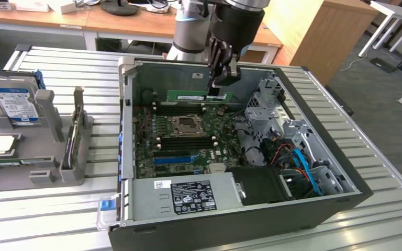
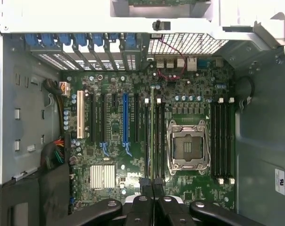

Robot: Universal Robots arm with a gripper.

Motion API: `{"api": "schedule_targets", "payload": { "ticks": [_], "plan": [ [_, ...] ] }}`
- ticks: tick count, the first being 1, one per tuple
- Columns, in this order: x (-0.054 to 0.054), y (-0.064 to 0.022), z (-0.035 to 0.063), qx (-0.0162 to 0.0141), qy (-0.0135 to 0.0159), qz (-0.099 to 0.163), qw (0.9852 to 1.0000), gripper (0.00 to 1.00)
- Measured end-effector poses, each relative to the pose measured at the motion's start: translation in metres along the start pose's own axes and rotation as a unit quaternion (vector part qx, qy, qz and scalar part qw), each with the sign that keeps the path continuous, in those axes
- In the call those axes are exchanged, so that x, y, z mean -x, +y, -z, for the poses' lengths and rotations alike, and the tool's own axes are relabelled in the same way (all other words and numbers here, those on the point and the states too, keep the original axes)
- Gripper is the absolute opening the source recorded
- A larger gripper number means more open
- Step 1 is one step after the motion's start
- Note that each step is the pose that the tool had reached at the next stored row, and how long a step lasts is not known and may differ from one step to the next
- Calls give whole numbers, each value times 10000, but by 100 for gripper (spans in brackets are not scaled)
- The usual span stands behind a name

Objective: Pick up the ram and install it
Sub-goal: 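Pick up the ram and move it above insertion slot, then insert the ram into the slot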

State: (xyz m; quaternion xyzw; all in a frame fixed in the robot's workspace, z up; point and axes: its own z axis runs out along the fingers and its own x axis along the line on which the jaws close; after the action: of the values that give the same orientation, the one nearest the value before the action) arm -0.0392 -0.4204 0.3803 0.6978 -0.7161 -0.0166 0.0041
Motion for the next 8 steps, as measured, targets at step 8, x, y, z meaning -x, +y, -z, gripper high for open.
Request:
{"api": "schedule_targets", "payload": {
  "ticks": [8],
  "plan": [
    [1, -25, -2, 0, -1, 0, 10000, 12]
  ]
}}
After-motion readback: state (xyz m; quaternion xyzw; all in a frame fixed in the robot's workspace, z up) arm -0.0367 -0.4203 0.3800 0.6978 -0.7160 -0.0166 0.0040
